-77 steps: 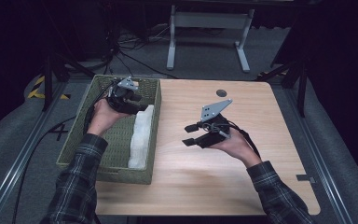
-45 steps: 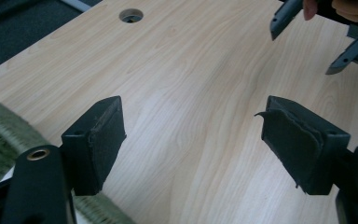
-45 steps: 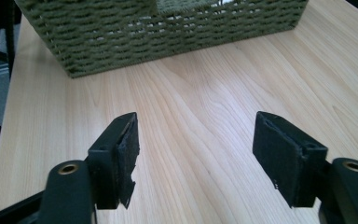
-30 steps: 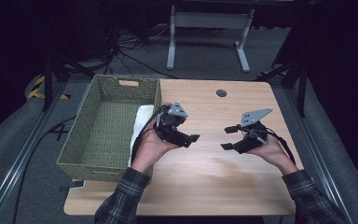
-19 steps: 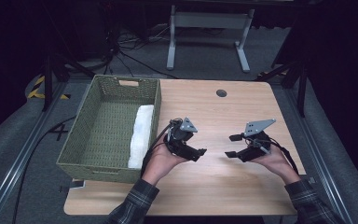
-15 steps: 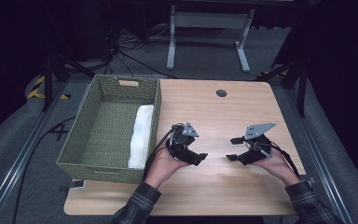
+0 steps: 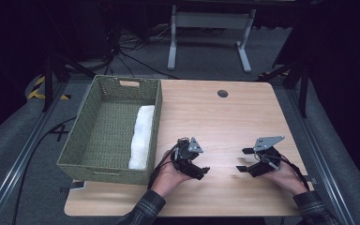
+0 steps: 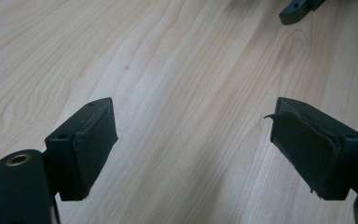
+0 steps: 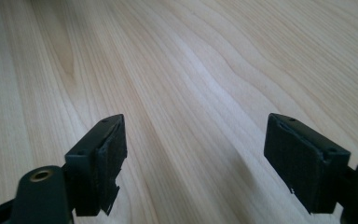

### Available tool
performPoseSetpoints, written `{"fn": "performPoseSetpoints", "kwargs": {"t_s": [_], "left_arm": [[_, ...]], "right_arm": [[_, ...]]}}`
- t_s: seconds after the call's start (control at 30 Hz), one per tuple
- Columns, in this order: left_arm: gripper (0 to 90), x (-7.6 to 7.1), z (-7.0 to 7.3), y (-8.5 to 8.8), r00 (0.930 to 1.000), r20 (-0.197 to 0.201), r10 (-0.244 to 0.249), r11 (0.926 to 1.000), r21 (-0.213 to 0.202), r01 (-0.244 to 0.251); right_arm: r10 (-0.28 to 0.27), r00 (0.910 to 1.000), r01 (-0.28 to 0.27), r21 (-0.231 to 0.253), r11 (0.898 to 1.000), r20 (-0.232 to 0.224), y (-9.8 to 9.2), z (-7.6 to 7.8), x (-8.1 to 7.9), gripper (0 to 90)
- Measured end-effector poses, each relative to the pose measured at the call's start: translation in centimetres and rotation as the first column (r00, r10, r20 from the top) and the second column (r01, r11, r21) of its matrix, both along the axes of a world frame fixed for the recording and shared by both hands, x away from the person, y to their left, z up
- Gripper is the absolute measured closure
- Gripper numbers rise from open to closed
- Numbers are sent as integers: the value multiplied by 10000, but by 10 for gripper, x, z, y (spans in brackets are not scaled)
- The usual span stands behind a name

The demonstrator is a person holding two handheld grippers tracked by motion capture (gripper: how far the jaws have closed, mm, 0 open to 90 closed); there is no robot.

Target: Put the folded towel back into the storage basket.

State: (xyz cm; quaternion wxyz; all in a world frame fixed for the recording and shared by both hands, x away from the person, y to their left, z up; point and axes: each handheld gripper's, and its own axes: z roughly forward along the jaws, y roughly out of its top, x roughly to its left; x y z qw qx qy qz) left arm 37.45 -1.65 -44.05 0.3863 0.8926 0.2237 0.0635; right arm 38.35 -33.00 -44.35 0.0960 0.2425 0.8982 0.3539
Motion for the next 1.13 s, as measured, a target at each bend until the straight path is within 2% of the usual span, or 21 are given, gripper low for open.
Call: {"fn": "performPoseSetpoints", "kwargs": {"t_s": [0.1,0.13,0.3,0.4,0.57,0.63,0.67,0.87,1.13], "left_arm": [[148,-2,-6,-2,10000,-63,40,10000,72,-40],[148,-2,-9,-4,10000,61,47,10000,37,-47],[144,-3,-20,-10,9997,199,-140,9987,488,130],[129,-2,-25,-13,9998,57,-194,9978,632,190],[110,-1,-29,-14,9996,102,-251,9965,798,242],[88,-1,-30,-14,9996,135,-264,9971,724,254],[83,-1,-32,-15,9994,189,-288,9982,525,277],[57,-2,-33,-15,9988,328,-368,9971,681,345],[55,-2,-33,-15,9987,316,-391,9970,681,369]], "right_arm": [[-208,9998,208,-66,9998,77,-6,-3,-4,201],[-272,9996,272,-72,9996,51,-8,-4,-4,194],[-543,9984,549,-349,9979,171,-14,-10,-7,168],[-669,9974,680,-455,9966,255,-18,-15,-7,152],[-999,9946,1006,-246,9946,299,-23,-18,-6,145],[-1012,9943,1019,-190,9946,347,-25,-19,-5,137],[-1030,9941,1036,-175,9945,334,-25,-19,-5,127],[-1137,9927,1139,-24,9935,410,-23,-23,-4,53],[-1225,9916,1224,61,9925,402,-23,-24,-4,26]]}}
